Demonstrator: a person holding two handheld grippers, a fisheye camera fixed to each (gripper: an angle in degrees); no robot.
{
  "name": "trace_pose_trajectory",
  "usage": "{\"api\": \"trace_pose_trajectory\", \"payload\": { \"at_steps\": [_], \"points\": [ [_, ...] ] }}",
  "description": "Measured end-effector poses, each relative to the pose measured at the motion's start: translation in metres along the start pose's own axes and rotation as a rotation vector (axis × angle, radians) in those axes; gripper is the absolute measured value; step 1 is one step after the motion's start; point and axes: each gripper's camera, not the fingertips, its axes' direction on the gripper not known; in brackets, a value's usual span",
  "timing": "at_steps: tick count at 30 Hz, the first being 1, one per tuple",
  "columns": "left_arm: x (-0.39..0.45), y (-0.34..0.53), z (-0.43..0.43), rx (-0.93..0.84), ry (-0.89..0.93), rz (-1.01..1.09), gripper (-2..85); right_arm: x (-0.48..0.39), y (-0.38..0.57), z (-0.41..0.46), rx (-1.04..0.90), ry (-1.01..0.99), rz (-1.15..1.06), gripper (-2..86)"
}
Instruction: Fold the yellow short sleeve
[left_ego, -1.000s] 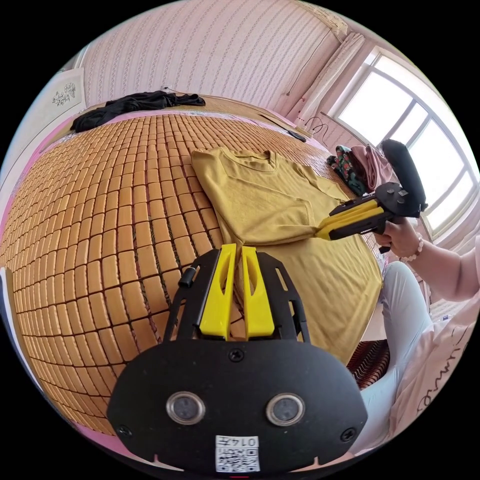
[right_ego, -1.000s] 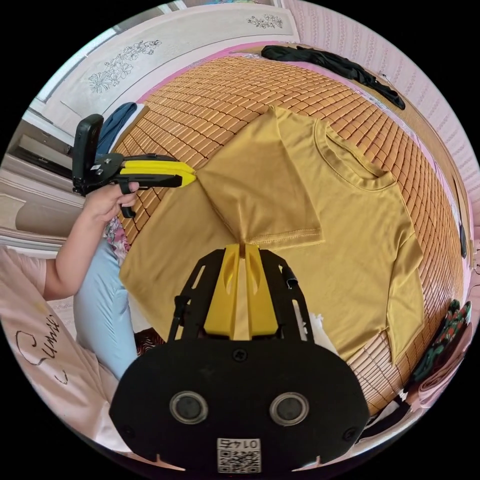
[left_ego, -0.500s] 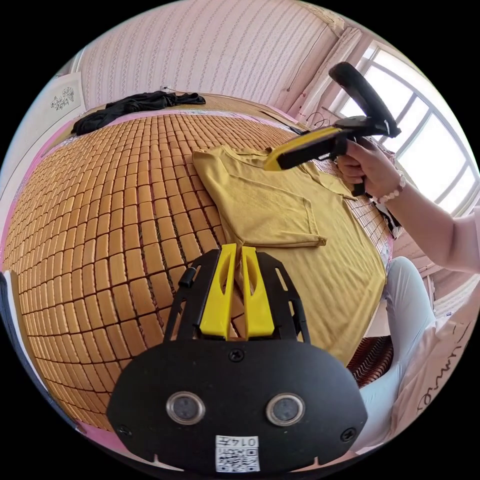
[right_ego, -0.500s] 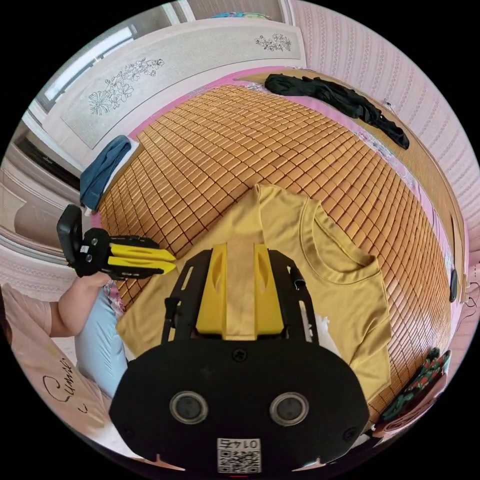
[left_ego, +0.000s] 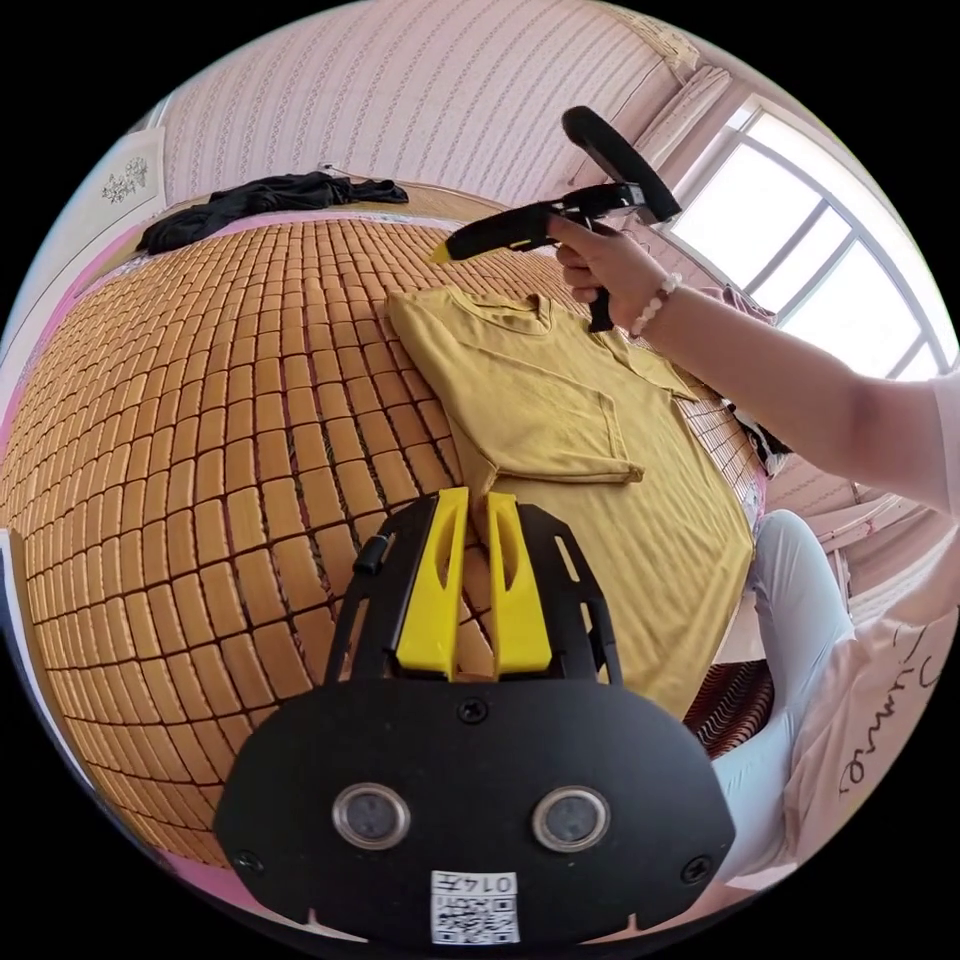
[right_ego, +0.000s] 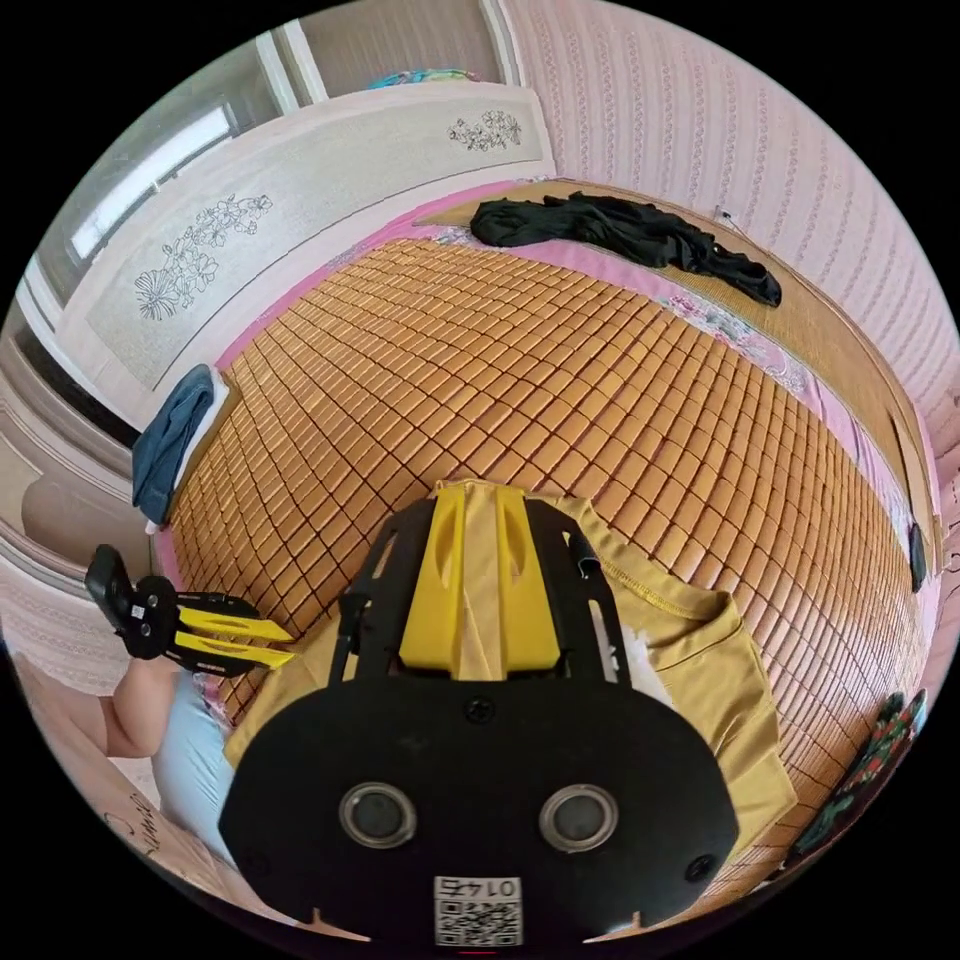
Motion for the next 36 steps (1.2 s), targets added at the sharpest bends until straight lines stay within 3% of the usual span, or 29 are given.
{"api": "trace_pose_trajectory", "payload": {
  "at_steps": [3, 9, 17, 31, 36],
  "points": [
    [-0.005, 0.011, -0.008, 0.058, -0.003, -0.005, 5.0, 0.030, 0.045, -0.042, 0.023, -0.014, 0.054, 5.6],
    [0.003, 0.029, -0.023, 0.218, 0.028, -0.004, 4.3, 0.112, 0.204, -0.128, -0.016, 0.163, 0.331, 5.7],
    [0.139, -0.018, 0.033, 0.133, 0.104, 0.310, 5.1, 0.191, 0.387, -0.195, 0.037, 0.265, 0.729, 7.4],
    [0.430, -0.253, 0.284, -0.076, 0.233, 0.683, 5.8, 0.267, 0.421, -0.209, 0.240, 0.108, 0.652, 11.6],
    [0.490, -0.298, 0.392, -0.203, 0.160, 0.621, 7.3, 0.279, 0.430, -0.214, 0.274, 0.057, 0.629, 6.7]
  ]
}}
